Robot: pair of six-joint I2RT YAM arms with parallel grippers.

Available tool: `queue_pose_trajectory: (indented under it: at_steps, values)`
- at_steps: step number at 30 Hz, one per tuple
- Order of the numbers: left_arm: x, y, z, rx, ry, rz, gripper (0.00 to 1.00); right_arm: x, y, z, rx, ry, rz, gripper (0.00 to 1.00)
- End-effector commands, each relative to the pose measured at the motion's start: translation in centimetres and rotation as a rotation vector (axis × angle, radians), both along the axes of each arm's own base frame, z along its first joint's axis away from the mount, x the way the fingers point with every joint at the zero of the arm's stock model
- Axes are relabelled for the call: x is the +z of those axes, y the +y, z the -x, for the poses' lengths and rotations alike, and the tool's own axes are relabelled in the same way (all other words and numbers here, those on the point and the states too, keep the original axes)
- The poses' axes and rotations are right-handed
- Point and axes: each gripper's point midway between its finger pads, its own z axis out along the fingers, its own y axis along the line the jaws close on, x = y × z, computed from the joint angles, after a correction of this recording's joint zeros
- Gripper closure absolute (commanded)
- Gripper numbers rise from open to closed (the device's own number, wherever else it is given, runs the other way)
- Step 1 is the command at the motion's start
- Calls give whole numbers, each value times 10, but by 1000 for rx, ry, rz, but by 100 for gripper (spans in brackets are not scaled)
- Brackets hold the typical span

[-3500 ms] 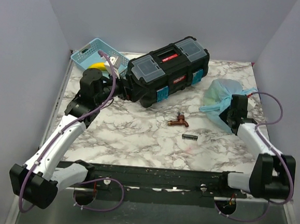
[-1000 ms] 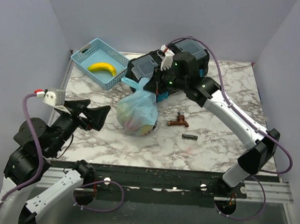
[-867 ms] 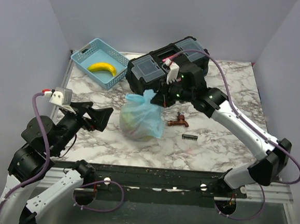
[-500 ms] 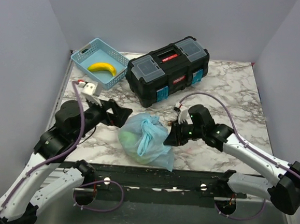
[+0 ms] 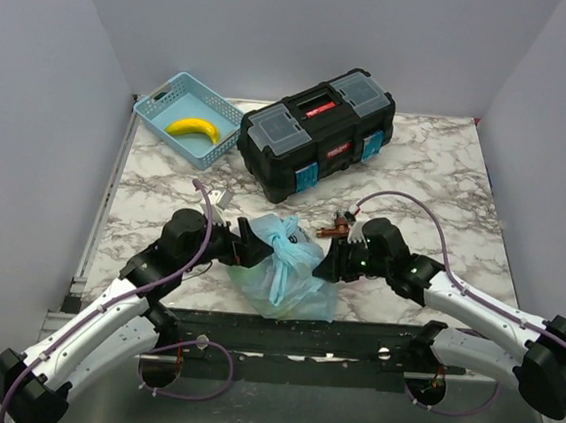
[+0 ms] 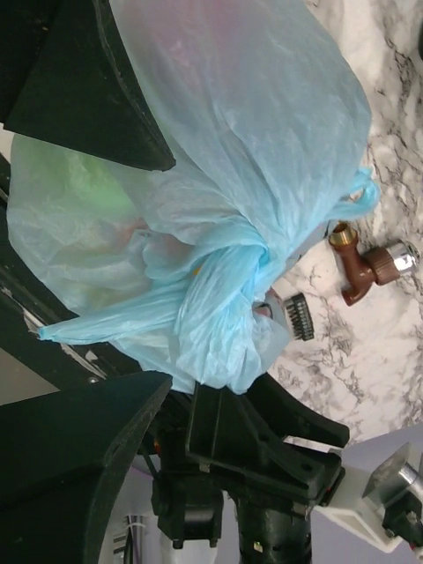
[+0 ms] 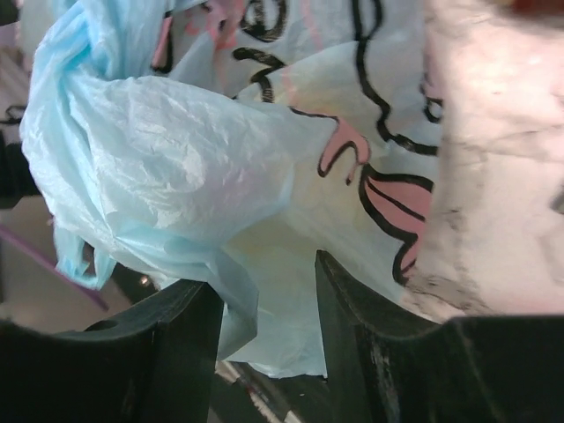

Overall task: Take the fake fruits out of the plastic bag
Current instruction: Place the plastic bag at the center of the board.

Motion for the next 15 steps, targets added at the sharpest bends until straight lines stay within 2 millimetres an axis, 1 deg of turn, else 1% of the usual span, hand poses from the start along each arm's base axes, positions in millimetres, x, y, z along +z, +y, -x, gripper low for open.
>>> queue_pose_trajectory:
  at_steps: [1,3,4,7,8,9,10,12,13,14,15]
  values:
    - [24,-16,-8,-55,-64,0,6,0,-30,-31,-196,-92,143,51]
    - [32,-20,-11,-75,-112,-40,6,6,-36,-38,-222,-127,182,50]
    - [38,-22,-14,-83,-145,-61,6,9,-43,-46,-256,-152,216,49]
    - [53,-23,-24,-111,-191,-151,6,22,-54,-58,-300,-189,295,43]
    - [52,-23,-26,-124,-180,-189,6,28,-54,-61,-300,-202,308,42]
    - [54,-23,-28,-139,-182,-221,5,29,-54,-62,-293,-204,321,40]
    - [53,-25,-30,-158,-177,-248,5,35,-51,-63,-280,-209,309,39]
    - [57,-26,-32,-193,-175,-295,4,48,-36,-59,-217,-205,257,38]
    - [58,-25,-34,-195,-165,-321,4,55,-29,-55,-185,-200,219,35]
    - [60,-22,-36,-187,-159,-343,3,64,-23,-51,-162,-201,180,29]
    - [61,-20,-37,-183,-147,-360,2,71,-18,-47,-144,-196,148,28]
